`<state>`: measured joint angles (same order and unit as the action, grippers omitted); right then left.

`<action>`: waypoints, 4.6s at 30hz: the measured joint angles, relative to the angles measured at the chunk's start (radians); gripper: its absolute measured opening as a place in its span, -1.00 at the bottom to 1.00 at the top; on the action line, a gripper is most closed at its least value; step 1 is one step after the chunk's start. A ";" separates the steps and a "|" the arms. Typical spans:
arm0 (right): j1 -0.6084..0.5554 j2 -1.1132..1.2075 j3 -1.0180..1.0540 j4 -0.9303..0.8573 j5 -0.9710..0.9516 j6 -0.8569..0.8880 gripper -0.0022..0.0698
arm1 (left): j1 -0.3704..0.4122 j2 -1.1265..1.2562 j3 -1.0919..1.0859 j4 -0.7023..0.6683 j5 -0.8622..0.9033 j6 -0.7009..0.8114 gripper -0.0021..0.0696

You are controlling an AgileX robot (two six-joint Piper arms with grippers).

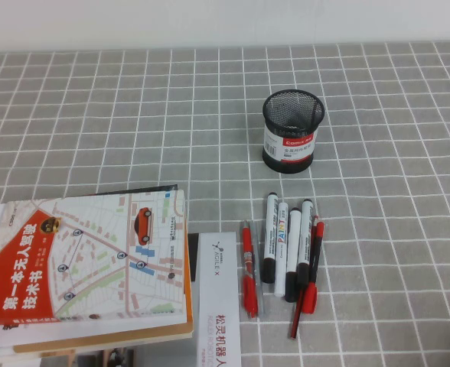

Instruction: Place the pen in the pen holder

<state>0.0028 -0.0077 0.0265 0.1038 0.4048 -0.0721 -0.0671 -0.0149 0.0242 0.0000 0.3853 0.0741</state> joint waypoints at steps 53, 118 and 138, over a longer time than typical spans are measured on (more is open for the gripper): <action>0.000 0.648 -0.674 0.401 0.475 -0.257 -0.97 | 0.000 0.000 0.000 0.000 0.000 0.000 -0.95; 0.568 2.139 -1.778 -0.169 0.819 0.487 -0.42 | 0.000 0.000 0.000 0.000 0.000 0.000 -0.95; 0.568 2.183 -1.783 -0.104 0.815 0.522 -0.66 | 0.000 0.000 0.000 0.000 0.000 0.000 -0.95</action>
<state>0.5708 2.1749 -1.7563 0.0000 1.2203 0.4502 -0.0671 -0.0149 0.0242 0.0000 0.3853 0.0741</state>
